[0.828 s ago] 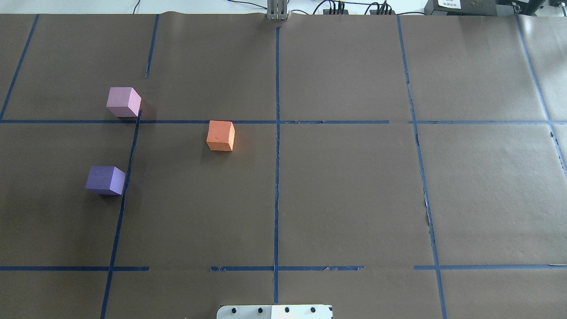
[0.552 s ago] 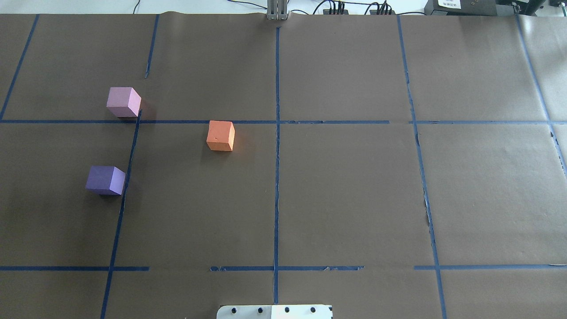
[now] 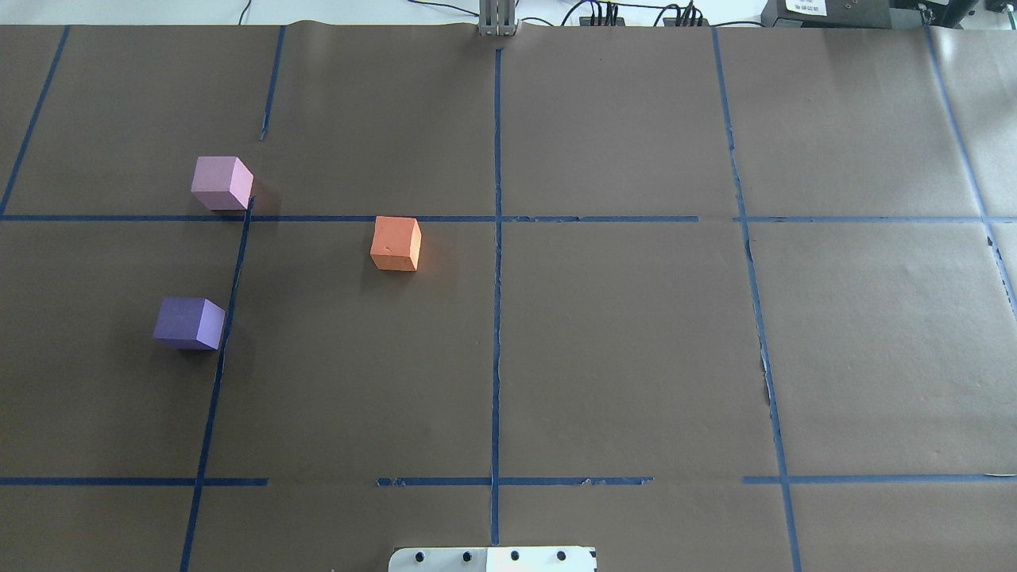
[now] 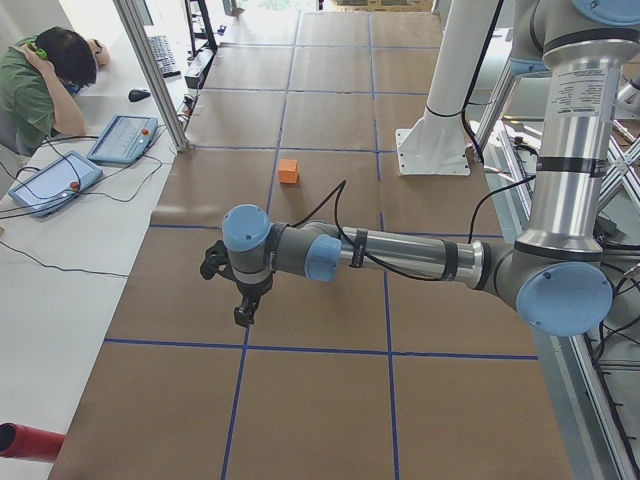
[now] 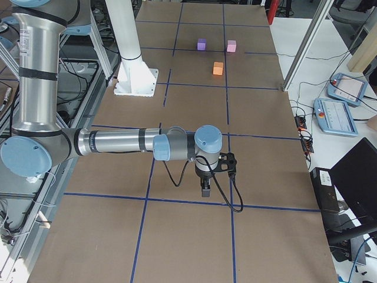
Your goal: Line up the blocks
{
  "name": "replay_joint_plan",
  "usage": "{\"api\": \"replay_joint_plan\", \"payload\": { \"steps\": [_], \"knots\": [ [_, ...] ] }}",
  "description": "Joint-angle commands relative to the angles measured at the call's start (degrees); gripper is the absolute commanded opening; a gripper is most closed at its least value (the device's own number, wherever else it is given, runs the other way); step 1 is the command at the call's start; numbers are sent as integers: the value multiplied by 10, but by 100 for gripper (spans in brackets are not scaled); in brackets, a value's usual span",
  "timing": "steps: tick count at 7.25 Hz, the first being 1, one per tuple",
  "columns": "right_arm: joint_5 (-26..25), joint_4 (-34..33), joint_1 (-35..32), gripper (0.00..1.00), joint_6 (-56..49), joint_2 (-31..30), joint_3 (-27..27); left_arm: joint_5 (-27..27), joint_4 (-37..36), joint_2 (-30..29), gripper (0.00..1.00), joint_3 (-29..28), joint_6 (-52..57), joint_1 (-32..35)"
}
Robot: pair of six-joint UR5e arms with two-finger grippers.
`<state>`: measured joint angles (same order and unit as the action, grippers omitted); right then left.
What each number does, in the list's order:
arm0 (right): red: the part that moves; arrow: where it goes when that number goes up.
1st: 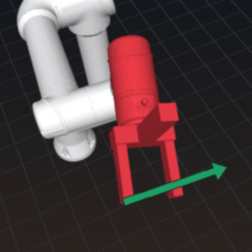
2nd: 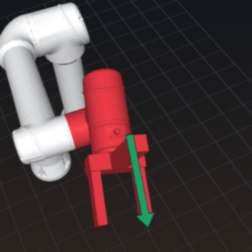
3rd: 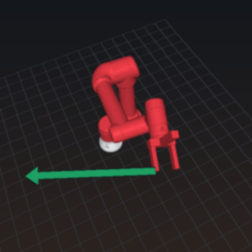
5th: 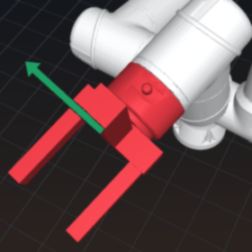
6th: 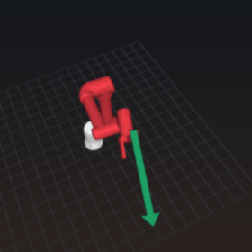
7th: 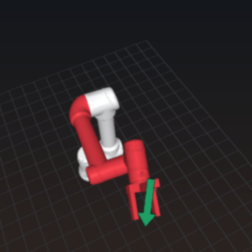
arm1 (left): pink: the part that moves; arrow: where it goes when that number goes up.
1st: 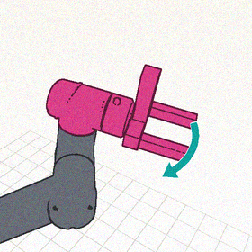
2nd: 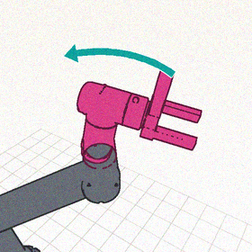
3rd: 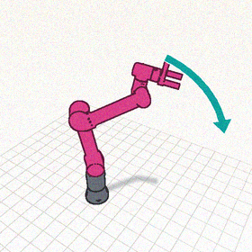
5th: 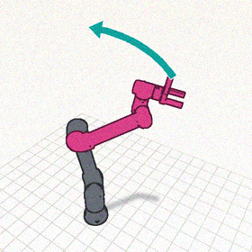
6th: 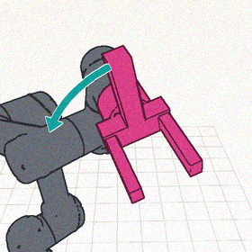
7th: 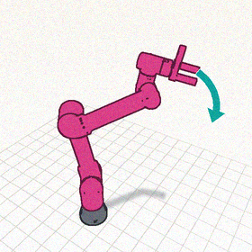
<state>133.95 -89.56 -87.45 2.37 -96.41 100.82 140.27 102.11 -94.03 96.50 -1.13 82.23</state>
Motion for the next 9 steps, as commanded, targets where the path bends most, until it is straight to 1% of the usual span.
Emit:
{"api": "replay_joint_plan", "payload": {
  "steps": [1,2,3,4,5,6,7,9],
  "knots": [
    [0,0,0,100,0,0,0,6,30,-67,100,23,-229,-112],
    [0,0,0,100,0,0,0,-60,30,-129,100,19,-356,-180],
    [0,0,0,100,0,0,0,-122,29,-183,100,8,-445,-249],
    [0,0,0,100,0,0,0,-147,29,-236,100,-12,-534,-328],
    [0,0,0,100,0,0,0,-176,30,-284,100,-49,-589,-368],
    [0,0,0,100,0,0,0,-208,31,-317,100,-79,-619,-397],
    [0,0,0,100,0,0,0,-232,32,-329,100,-96,-645,-427],
    [0,0,0,100,0,0,0,-242,31,-339,100,-109,-647,-427]
  ]
}}
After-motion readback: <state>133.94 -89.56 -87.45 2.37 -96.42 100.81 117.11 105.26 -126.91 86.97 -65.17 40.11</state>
